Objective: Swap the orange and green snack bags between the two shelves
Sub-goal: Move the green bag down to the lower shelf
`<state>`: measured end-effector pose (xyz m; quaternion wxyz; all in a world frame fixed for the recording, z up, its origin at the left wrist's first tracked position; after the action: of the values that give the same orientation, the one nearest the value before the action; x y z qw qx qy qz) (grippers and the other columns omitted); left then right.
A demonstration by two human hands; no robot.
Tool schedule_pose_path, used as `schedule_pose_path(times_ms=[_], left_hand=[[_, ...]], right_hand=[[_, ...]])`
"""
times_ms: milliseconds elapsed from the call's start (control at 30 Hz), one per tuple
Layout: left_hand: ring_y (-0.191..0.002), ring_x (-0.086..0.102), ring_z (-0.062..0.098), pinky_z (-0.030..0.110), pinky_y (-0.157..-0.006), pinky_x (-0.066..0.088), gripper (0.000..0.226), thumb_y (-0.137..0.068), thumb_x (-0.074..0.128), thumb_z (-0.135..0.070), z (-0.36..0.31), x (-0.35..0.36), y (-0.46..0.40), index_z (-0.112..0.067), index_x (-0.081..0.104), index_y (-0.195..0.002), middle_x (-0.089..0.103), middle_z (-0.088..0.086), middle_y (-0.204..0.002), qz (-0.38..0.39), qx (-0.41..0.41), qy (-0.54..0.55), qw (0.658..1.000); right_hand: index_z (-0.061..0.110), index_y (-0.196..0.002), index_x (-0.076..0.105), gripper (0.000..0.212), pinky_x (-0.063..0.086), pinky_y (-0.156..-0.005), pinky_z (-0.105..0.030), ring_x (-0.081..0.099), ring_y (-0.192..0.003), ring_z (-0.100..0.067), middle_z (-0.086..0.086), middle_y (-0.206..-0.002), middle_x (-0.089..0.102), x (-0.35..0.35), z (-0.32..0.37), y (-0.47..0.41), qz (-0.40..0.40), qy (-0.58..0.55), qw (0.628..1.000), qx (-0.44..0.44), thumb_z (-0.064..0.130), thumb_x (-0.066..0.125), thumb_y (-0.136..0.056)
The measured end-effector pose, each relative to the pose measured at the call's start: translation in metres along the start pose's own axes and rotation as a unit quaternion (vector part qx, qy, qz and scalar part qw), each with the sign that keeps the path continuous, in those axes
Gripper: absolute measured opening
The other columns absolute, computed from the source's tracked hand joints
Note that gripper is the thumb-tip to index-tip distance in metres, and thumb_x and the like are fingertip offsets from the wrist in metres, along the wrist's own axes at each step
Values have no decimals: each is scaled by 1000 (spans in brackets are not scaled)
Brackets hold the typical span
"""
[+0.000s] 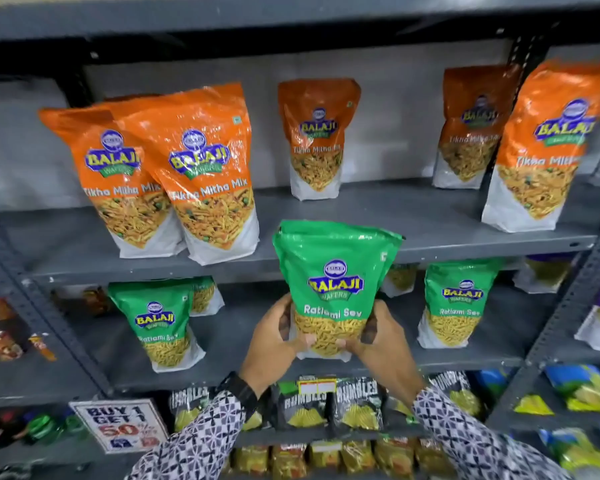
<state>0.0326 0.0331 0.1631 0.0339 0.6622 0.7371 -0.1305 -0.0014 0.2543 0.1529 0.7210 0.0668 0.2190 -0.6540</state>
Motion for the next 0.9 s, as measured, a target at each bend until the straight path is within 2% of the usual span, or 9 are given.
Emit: schedule_pose_path(times_ms=[100,233,300,433,533,633,700,767,900], left_hand=[[-118,72,8,22,-94,59,69,-79,85,-3,55,8,0,-33,60,-136,75,-8,-128,12,-50,-40,998],[-107,75,4,34,-98,61,60,-76,89,-6,117,17,-14,-41,62,-117,78,-11,-117,22,-116,-79,990],[-110,74,8,34,-98,60,57,-75,91,-10,135,19,-28,-35,64,-119,77,-11,-117,20,-132,-95,986],[-107,73,11,30,-93,58,66,-74,90,-9,158,20,-62,-22,62,-132,75,-13,-114,-2,-148,-114,982],[-108,73,16,37,-97,58,61,-75,89,-8,173,19,-82,-22,61,-127,76,-6,-117,-13,-154,-130,979],[-112,73,22,43,-100,58,60,-75,89,-6,186,19,-92,-19,61,-127,76,0,-122,-23,-161,-132,978],[-113,72,23,44,-102,57,63,-76,89,-5,194,19,-95,-18,60,-131,76,1,-122,-18,-168,-128,977],[-113,72,22,43,-102,57,63,-77,88,-5,199,20,-96,-20,60,-132,75,-2,-120,-12,-169,-121,978],[-114,72,20,29,-93,53,61,-80,86,-8,198,21,-93,-22,60,-133,72,-8,-115,-9,-169,-114,979]], right_hand=[[39,-107,48,62,61,-90,-49,72,-103,-16,10,-112,74,26,-48,3,28,44,997,51,35,97,-68],[30,-110,49,63,60,-92,-41,71,-108,-20,10,-113,72,59,-95,-11,65,82,990,94,23,97,-71],[30,-116,47,68,58,-91,-36,70,-110,-20,12,-114,70,72,-105,-28,83,98,987,95,19,97,-71],[15,-129,51,69,62,-90,-44,74,-105,-28,-1,-116,77,84,-122,-69,94,134,981,103,15,93,-75],[13,-130,51,67,61,-83,-38,77,-101,-31,-6,-113,80,89,-131,-91,92,146,979,107,11,91,-76],[14,-131,51,66,62,-88,-41,76,-104,-32,-7,-117,80,96,-140,-100,96,137,979,119,10,89,-77],[14,-131,51,66,61,-87,-38,76,-106,-32,-7,-119,79,99,-145,-102,94,134,979,124,11,88,-78],[16,-130,50,65,61,-84,-35,76,-105,-30,-4,-117,79,101,-150,-101,90,128,979,129,10,88,-78],[18,-130,48,66,63,-88,-44,76,-104,-31,-4,-116,79,102,-154,-99,92,133,977,138,12,88,-78]])
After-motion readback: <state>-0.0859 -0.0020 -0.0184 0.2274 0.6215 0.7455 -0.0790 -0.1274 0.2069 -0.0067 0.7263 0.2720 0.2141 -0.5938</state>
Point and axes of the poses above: each hand's wrist, its own y-axis away from the middle knuckle, its own x-axis out of the palm, z = x × y, the point moved 10 cm from there along -y, towards the middle knuckle
